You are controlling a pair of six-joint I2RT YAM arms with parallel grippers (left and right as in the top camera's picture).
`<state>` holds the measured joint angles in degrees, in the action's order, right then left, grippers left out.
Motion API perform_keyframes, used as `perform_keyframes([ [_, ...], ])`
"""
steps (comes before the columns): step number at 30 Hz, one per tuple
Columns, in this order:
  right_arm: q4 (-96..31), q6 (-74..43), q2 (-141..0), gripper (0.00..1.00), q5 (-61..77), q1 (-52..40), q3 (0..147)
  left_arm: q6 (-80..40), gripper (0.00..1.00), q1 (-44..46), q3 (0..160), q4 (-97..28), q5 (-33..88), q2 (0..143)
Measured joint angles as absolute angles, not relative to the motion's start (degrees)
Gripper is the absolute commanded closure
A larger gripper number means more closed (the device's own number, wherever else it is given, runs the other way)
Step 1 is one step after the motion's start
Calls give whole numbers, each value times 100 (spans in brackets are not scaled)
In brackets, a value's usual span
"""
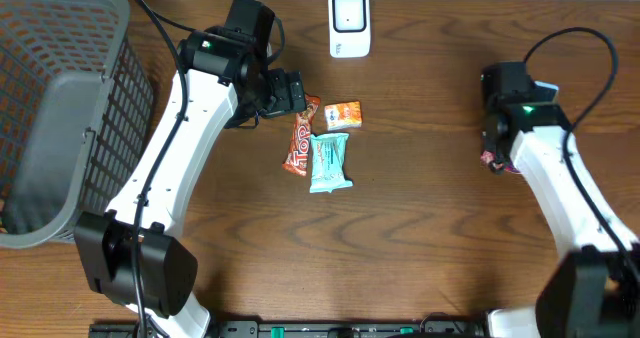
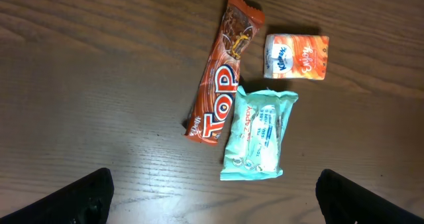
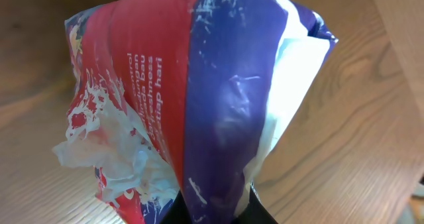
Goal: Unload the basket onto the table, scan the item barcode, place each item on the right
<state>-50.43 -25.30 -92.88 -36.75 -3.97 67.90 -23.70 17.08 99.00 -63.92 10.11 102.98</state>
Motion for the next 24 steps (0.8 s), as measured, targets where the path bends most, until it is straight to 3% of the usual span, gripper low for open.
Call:
perform_keyframes([
  [5, -4899, -2574, -9878, 72, -3555, -751, 6781, -2370, 2, 1708, 9900, -6392, 1011, 10298],
  [8, -4595, -2517, -9915, 43, -3319, -1160, 6783, -2368, 2, 1708, 9900, -6392, 1011, 10298],
  [16, -4508, -2373, -9920, 22, -2257, -2169, 7299, -2370, 2, 1708, 9900, -6394, 1011, 10298],
  [24, -5826, -2196, -9926, 9, -1892, -1900, 9284, -2368, 2, 1708, 9898, -6396, 1011, 10298],
])
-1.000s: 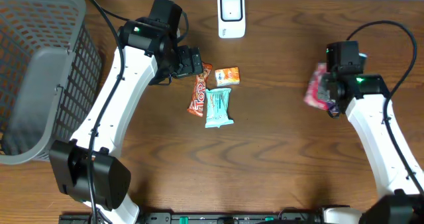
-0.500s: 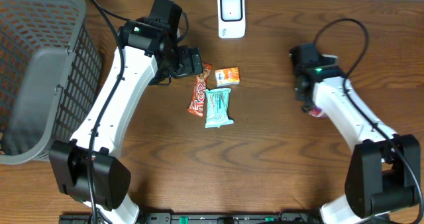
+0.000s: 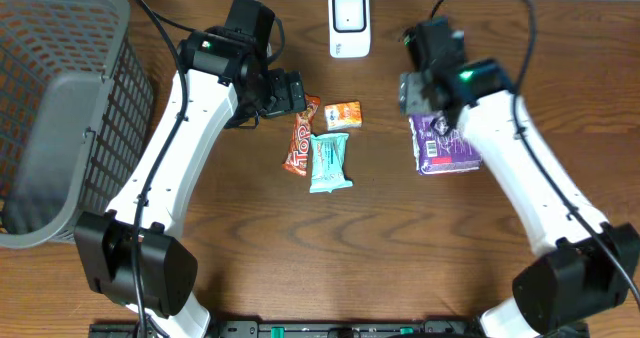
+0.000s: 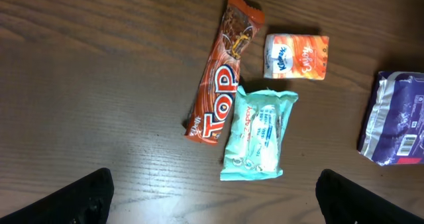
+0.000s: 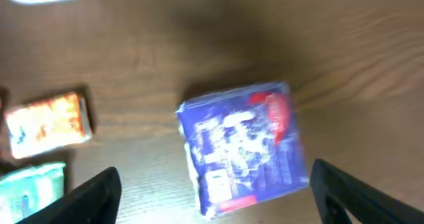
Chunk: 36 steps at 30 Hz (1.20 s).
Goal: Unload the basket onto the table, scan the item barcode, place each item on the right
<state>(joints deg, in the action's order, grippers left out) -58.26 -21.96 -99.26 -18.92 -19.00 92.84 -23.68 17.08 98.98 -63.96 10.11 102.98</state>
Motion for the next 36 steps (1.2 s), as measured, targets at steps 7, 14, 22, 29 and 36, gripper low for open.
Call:
perform_keyframes([
  [7, -6379, -1474, -9948, 3, -1120, -523, 9649, -2370, 2, 1708, 9898, -6392, 1011, 10298],
  [14, -6322, -998, -10444, 41, 379, 1015, 9345, -2370, 2, 1708, 9898, -6392, 1011, 10298],
  [22, -6060, -349, -11662, 18, 2102, 1337, 8936, -2368, 2, 1708, 9898, -6392, 1011, 10298],
  [29, -5780, -43, -12344, 51, 2792, 1321, 8927, -2370, 2, 1708, 9898, -6392, 1011, 10298],
  [36, -5819, -12, -12529, 99, 3415, 1310, 8980, -2368, 2, 1708, 9898, -6392, 1011, 10298],
])
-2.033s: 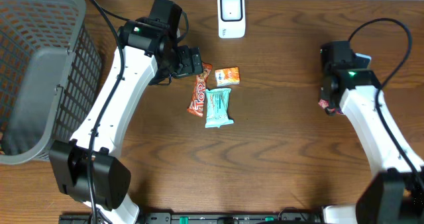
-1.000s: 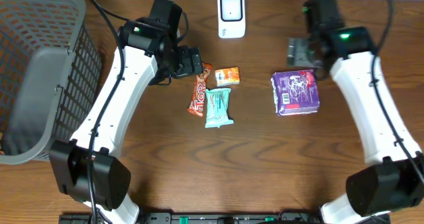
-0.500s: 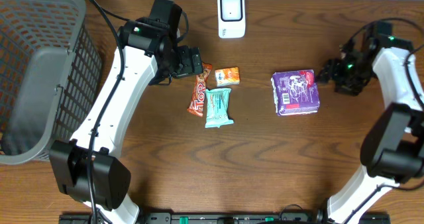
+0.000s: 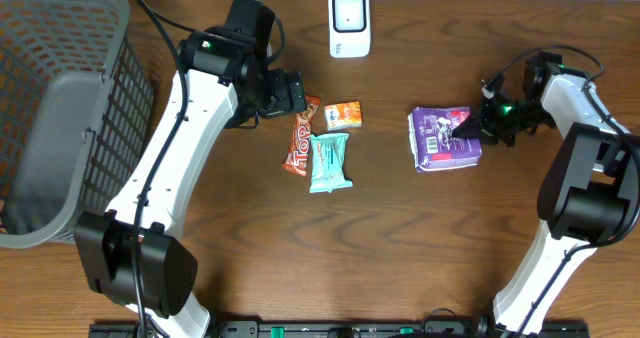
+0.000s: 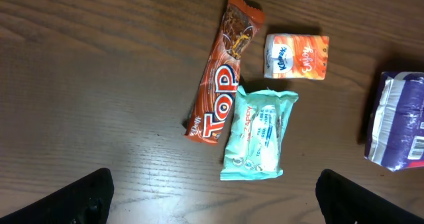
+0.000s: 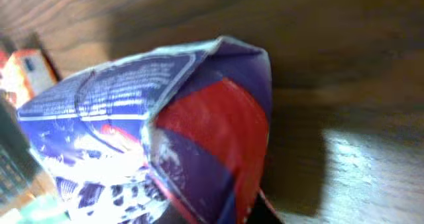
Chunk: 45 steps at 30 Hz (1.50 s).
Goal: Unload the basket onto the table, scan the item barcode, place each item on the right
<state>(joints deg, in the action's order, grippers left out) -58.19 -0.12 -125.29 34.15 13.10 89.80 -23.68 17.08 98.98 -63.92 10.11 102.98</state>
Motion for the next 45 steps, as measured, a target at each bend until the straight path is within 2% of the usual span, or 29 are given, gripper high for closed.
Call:
perform_keyframes([
  [4, -5828, -43, -12481, 99, 3312, 1240, 9041, -2368, 2, 1708, 9898, -6392, 1011, 10298],
  [8, -5811, -390, -12138, 99, 2475, 1041, 9214, -2368, 2, 1708, 9898, -6392, 1011, 10298],
  [12, -5819, -930, -11303, 99, 646, 537, 9345, -2368, 2, 1708, 9898, -6392, 1009, 10298],
  [16, -6082, -1664, -10558, 99, -2003, -449, 9531, -2368, 2, 1708, 9898, -6390, 1011, 10298],
  [20, -6200, -2097, -10569, 98, -3841, -1286, 9564, -2368, 2, 1708, 9898, -6392, 1011, 10298],
  [23, -6200, -2263, -10943, 92, -4488, -1691, 9557, -2368, 2, 1708, 9898, -6392, 1011, 10298],
  [24, -6195, -2303, -11098, 90, -4587, -1800, 9555, -2368, 2, 1708, 9898, -6392, 1011, 10298],
  [26, -6187, -2375, -11448, 80, -4644, -1984, 9548, -2370, 2, 1708, 9898, -6392, 1011, 10298],
  [32, -5942, -2497, -12191, 43, -4252, -2558, 9470, -2370, 2, 1708, 9898, -6392, 1011, 10298],
  [37, -5955, -2502, -12164, 34, -3389, -2829, 9815, -2370, 2, 1708, 9898, -6392, 1011, 10298],
  [41, -6278, -2353, -12145, 16, -2322, -2746, 10632, -2370, 2, 1708, 9898, -6394, 1011, 10298],
  [45, -6698, -2178, -12011, 10, -1533, -2357, 11461, -2368, 2, 1708, 9898, -6392, 1011, 10298],
])
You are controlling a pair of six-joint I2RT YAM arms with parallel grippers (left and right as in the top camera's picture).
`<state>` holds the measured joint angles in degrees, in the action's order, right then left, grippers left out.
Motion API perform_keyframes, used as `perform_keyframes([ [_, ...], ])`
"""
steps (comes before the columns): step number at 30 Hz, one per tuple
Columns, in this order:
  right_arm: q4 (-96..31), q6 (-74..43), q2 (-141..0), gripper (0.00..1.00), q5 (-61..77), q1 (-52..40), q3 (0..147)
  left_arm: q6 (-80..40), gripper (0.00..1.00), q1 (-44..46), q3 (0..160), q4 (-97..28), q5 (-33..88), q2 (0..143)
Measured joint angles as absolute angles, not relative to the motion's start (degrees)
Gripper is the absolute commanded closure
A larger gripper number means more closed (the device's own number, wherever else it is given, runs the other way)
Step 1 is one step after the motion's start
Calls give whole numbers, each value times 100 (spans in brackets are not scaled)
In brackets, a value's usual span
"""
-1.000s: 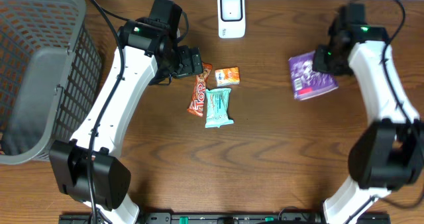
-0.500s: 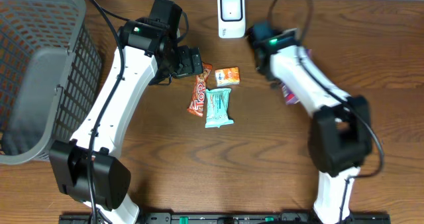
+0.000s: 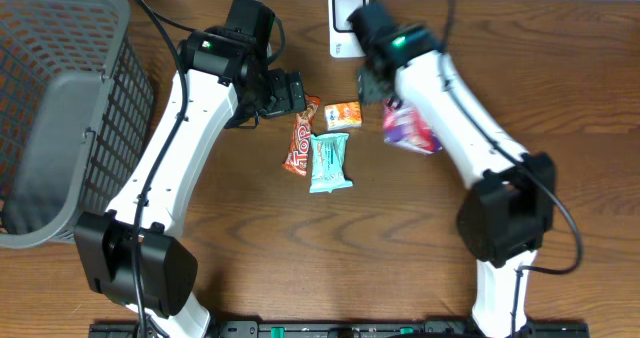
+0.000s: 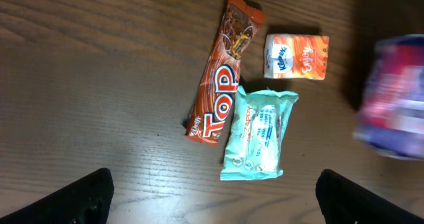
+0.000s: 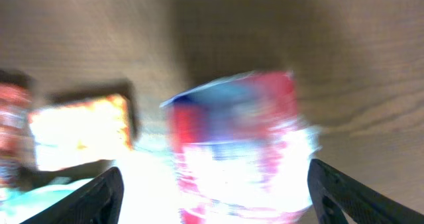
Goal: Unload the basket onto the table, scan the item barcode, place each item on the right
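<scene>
The purple and red snack packet [image 3: 408,126] is right of the table's middle, blurred in every view [image 4: 391,105] [image 5: 238,144]. My right gripper [image 3: 378,86] hangs just above and behind it, near the white scanner [image 3: 349,23]. Its fingers stand wide apart at the lower corners of the right wrist view [image 5: 212,201], open, with the packet beyond them. Whether the packet lies flat on the wood cannot be told. My left gripper [image 3: 290,93] is open [image 4: 212,201] above the other snacks, holding nothing.
A brown Top bar [image 3: 300,143], a teal packet [image 3: 330,163] and a small orange pack [image 3: 343,114] lie together left of the purple packet. A grey wire basket [image 3: 60,108] fills the far left. Cables trail along the back edge.
The right arm has swung from the table's right side to the back middle by the scanner. The packet now sits further left with more red showing. The left arm has not moved.
First the right gripper held the packet at the far right. Then the packet lay right of the middle with the gripper open over it. Then the gripper was close against its right edge. Now the packet is nearer the orange pack, under the open gripper.
</scene>
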<state>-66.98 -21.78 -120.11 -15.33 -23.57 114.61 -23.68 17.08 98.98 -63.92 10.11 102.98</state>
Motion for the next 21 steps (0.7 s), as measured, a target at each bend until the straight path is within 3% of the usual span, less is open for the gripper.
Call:
perform_keyframes([
  [2, -6884, -2056, -11893, 2, -1199, -2038, 11692, -2368, 2, 1708, 9898, -6390, 1011, 10298],
  [5, -7148, -1857, -11775, 1, -701, -1481, 11754, -2368, 2, 1708, 9898, -6392, 1011, 10298],
  [13, -6276, -1068, -11773, 11, 1597, -211, 10516, -2368, 2, 1708, 9898, -6388, 1011, 10298],
  [21, -4281, -1028, -11775, 24, 2982, -176, 8672, -2370, 2, 1708, 9896, -6390, 1009, 10298],
])
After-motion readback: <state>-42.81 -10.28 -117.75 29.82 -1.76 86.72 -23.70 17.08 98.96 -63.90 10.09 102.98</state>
